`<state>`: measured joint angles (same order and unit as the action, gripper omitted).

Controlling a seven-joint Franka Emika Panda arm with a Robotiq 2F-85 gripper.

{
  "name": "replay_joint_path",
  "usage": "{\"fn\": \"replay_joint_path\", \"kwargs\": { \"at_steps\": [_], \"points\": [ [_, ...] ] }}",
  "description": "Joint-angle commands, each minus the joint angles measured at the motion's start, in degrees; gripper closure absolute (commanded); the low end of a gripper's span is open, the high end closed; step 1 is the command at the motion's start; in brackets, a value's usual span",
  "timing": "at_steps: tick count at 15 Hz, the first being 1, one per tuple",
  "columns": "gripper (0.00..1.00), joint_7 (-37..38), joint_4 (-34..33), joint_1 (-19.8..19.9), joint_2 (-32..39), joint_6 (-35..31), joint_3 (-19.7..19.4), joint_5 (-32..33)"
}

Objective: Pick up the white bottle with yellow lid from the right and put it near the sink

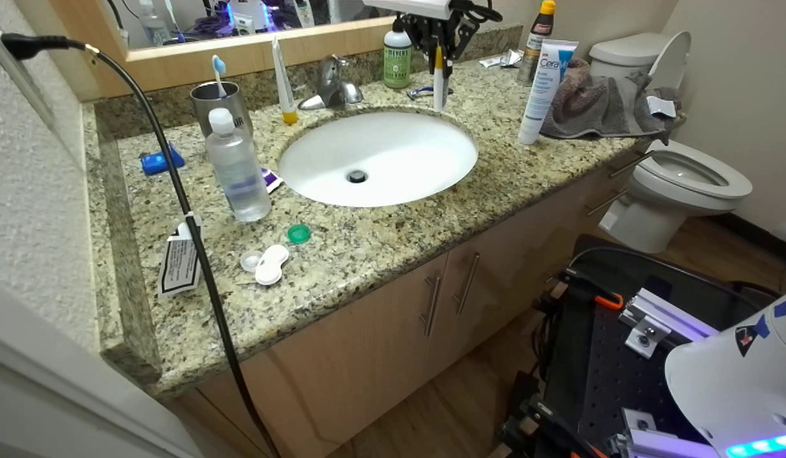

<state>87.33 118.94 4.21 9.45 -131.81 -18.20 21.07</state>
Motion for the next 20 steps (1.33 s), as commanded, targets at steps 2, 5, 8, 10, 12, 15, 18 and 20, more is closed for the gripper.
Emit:
{"fn": "replay_joint_path", "kwargs": {
  "at_steps": [2,5,8,10,12,15,18,20],
  "points": [
    [0.74,0.06,0.91,2.60,-2.17,-1.41,1.40,0.16],
    [0.94,0.36,2.06,2.87,-3.04,-1.40,1.58,0.34],
    [0.94,2.76,7.31,1.92,-5.17,-1.78,2.58,0.32],
    [0.94,5.78,11.24,1.31,-6.95,-2.61,3.64,1.08],
    [0.94,10.22,13.91,0.82,-8.10,-1.89,4.73,2.44],
    [0.94,16.54,18.18,1.01,-11.21,-0.52,6.10,4.00],
    [0.94,18.99,22.96,2.36,-14.60,-0.16,6.74,2.45],
    [0.94,20.59,25.93,3.61,-16.66,-0.34,6.61,2.33]
  ]
}}
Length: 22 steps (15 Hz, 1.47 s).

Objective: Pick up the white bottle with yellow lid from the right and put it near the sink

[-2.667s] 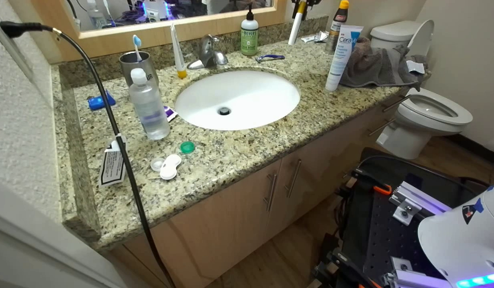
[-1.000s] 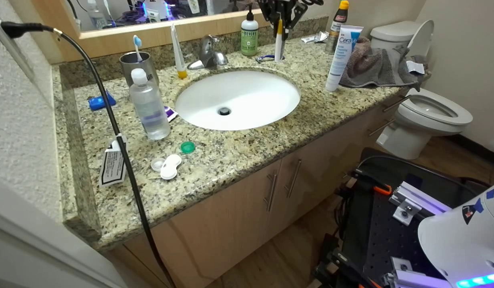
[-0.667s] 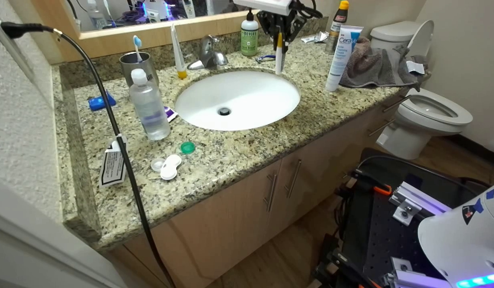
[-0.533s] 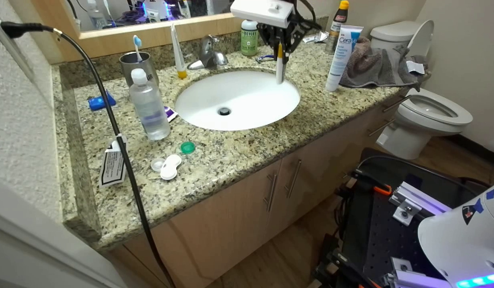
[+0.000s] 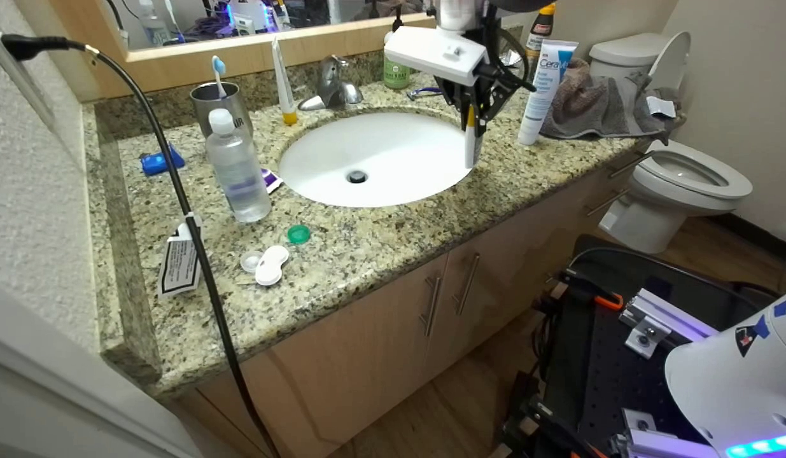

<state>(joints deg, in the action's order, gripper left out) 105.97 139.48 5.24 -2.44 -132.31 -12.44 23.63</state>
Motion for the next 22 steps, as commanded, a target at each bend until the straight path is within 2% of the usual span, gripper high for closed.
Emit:
{"fn": "replay_joint_path", "kwargs": {
  "at_steps": [1,6,10,12,13,16,22],
  "points": [
    [0.94,2.86,6.63,3.42,-5.49,-0.16,0.69,-0.10],
    [0.94,5.06,12.32,9.40,-7.89,-5.89,-0.85,0.66],
    [0.94,6.68,14.12,14.29,-6.39,-21.66,-1.31,4.46],
    [0.94,5.83,14.57,15.58,-4.99,-28.91,-1.48,3.33],
    [0.94,3.57,14.59,15.35,-4.45,-29.98,-1.74,0.11],
    [0.94,-0.88,14.65,14.81,-5.60,-29.14,-1.91,-6.54],
    [0.94,-13.09,10.88,14.19,-8.91,-15.11,-1.59,-16.79]
  ]
}}
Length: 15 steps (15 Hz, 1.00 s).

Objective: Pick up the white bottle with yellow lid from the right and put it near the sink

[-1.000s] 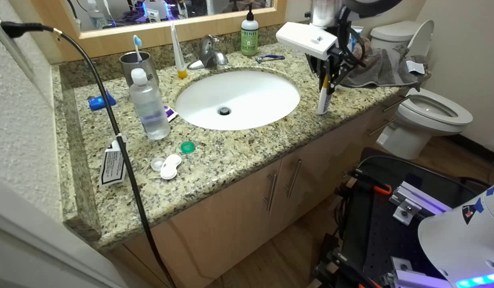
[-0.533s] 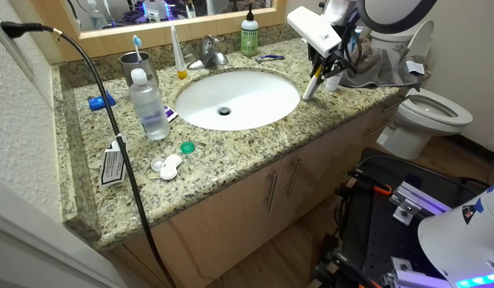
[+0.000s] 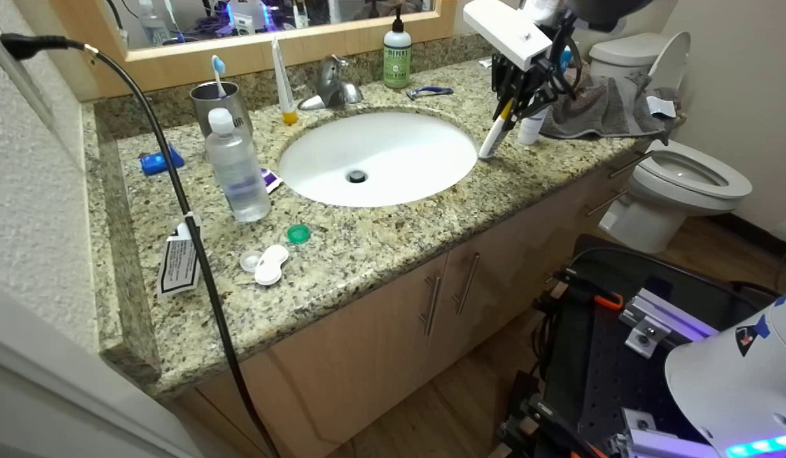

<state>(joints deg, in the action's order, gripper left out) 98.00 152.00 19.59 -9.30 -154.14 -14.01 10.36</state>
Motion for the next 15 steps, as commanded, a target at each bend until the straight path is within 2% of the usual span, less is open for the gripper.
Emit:
{"fn": "replay_joint_path", "kwargs": {
  "at_steps": [1,5,8,15],
  "points": [
    [0.94,-5.77,-2.57,0.14,-2.38,9.46,0.18,-3.78],
    [0.94,-6.58,-5.89,0.20,-2.31,19.41,0.61,-3.21],
    [0.94,-5.76,-7.43,-0.42,-0.58,24.02,1.44,-2.30],
    [0.94,9.01,-8.41,-1.54,3.14,25.55,5.43,7.95]
  ]
}}
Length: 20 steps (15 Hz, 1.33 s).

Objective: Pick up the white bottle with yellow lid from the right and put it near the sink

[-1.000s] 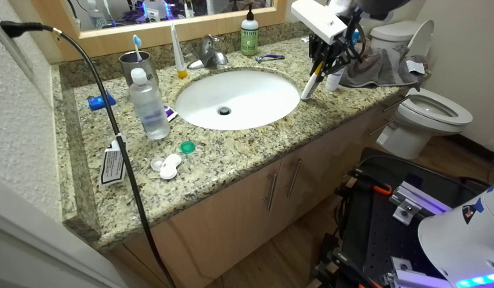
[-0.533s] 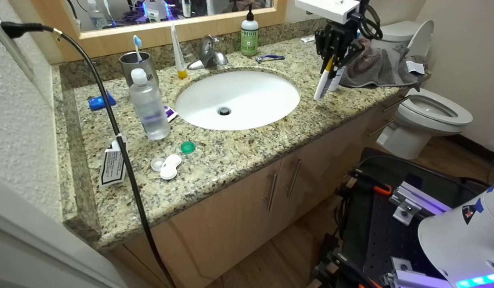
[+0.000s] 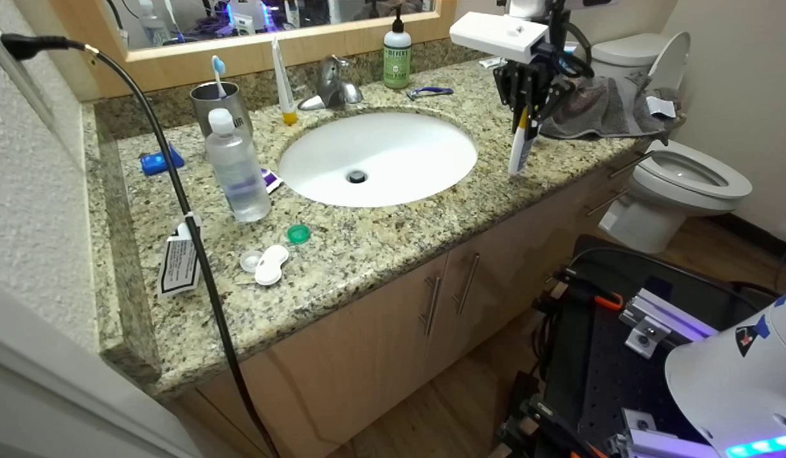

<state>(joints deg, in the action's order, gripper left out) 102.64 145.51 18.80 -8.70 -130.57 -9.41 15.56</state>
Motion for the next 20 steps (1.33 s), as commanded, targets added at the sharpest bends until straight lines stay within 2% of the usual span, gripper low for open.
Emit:
{"fn": "replay_joint_path", "kwargs": {
  "at_steps": [1,5,9,12,17,20],
  "points": [
    [0.94,6.29,-1.93,-1.10,3.14,1.64,0.93,3.91],
    [0.94,9.86,-0.71,-2.42,3.79,-1.92,0.21,4.68],
    [0.94,15.32,0.70,-2.57,2.74,-5.17,0.13,7.16],
    [0.94,16.66,1.69,-2.46,2.78,-8.01,-0.29,7.20],
    [0.93,10.60,3.60,-2.28,2.75,-13.72,-2.38,0.64],
    [0.89,5.57,4.16,-2.19,2.11,-13.34,-3.41,-3.98]
  ]
}}
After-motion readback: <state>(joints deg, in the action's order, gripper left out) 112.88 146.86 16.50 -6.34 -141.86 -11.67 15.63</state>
